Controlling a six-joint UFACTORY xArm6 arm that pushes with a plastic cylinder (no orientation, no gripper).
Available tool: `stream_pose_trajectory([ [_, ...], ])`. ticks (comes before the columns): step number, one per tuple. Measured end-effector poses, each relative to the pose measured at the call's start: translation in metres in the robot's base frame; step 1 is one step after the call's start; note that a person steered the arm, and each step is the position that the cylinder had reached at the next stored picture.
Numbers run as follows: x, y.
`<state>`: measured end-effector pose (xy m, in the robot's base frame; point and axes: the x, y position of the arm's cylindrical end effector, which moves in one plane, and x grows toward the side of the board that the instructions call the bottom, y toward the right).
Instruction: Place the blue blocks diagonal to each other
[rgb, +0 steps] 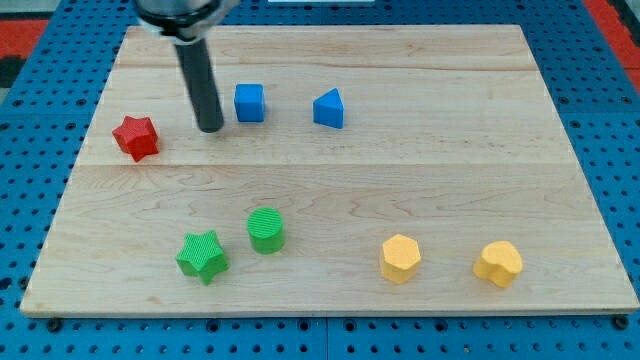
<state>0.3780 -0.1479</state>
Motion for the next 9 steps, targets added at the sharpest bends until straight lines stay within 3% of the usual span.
stream_pose_trajectory([
  [1, -0.032, 0.005],
  [3, -0.010, 0.154],
  [4, -0.025, 0.111],
  [5, -0.044, 0.121],
  [6, -0.042, 0.181],
  [8, 0.036, 0.300],
  [9, 0.043, 0.310],
])
